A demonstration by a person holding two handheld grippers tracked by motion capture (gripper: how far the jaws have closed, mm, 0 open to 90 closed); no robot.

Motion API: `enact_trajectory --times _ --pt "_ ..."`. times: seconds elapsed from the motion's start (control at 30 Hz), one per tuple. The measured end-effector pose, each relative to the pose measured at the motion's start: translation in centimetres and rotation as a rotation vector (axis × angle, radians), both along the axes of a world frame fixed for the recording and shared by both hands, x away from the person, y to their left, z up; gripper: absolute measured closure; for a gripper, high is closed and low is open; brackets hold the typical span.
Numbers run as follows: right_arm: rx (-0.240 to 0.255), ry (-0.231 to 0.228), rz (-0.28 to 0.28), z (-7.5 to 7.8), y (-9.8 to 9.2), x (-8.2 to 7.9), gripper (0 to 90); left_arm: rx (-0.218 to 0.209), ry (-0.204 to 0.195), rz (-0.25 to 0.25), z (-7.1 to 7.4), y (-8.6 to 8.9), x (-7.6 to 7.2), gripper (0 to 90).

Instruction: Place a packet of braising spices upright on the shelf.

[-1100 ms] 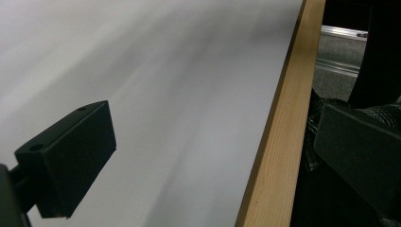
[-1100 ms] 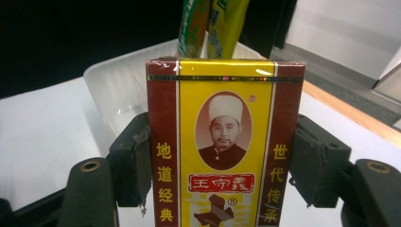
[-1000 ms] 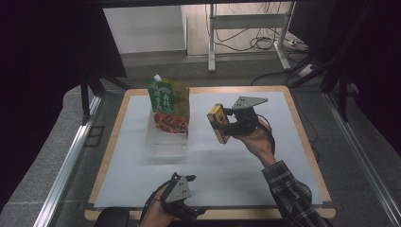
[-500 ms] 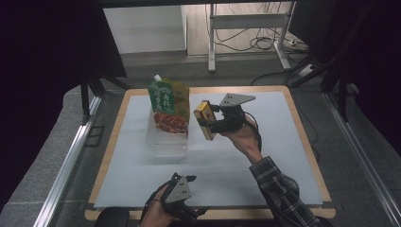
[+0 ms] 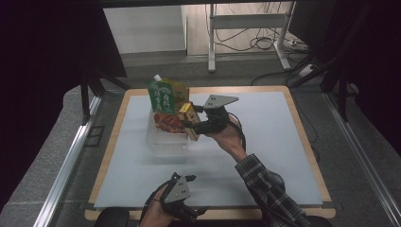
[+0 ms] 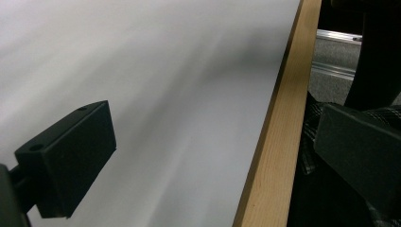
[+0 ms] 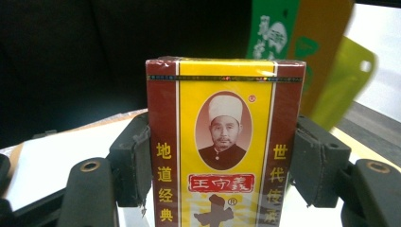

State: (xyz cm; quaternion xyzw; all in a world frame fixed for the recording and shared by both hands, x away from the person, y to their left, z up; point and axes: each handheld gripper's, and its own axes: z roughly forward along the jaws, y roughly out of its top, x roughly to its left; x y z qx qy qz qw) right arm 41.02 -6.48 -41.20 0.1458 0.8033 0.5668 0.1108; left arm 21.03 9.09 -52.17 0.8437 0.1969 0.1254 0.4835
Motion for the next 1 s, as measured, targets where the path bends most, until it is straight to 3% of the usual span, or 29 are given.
enact_trajectory --times 0.53,1.0 --pt "0.052 0.026 0.052 -1.8 4.1 0.7 32.1 0.001 -0.004 -0.005 0.0 0.0 0.0 0.0" --pt "0.054 0.057 0.062 -4.0 6.7 1.3 32.1 0.001 -0.004 -0.011 0.0 0.0 -0.1 0.0"
